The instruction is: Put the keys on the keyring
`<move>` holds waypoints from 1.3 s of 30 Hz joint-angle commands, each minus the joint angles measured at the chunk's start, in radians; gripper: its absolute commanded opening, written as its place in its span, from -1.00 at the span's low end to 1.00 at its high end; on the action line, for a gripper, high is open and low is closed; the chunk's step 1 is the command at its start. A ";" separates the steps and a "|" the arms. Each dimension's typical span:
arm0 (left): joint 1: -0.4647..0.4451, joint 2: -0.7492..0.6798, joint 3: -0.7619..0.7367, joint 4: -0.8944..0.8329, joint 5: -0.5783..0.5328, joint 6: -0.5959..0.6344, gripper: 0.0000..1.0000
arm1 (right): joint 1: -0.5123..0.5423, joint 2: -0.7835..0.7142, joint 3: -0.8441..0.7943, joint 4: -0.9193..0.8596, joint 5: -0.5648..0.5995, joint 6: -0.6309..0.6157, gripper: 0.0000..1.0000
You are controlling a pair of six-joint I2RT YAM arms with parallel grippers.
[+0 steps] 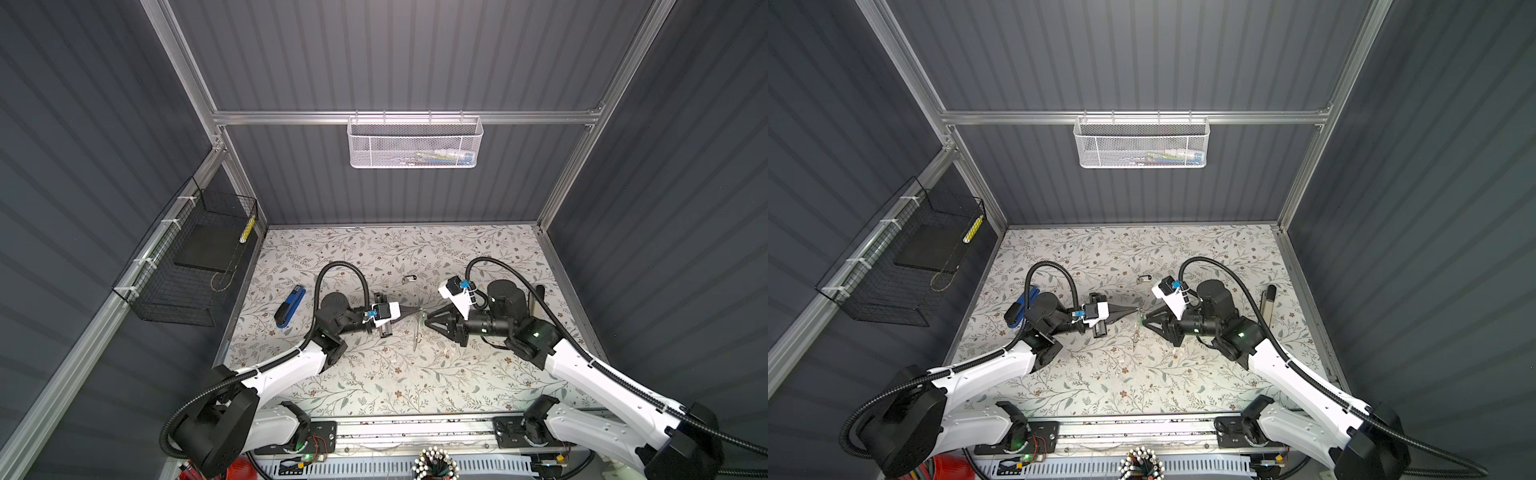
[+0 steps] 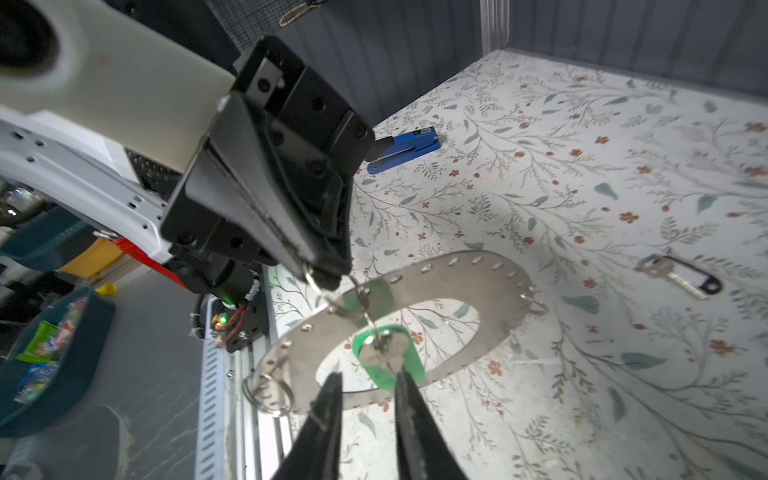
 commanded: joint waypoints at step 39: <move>0.018 0.088 0.100 0.195 0.154 -0.289 -1.00 | 0.011 0.025 0.113 0.067 0.003 -0.319 -0.82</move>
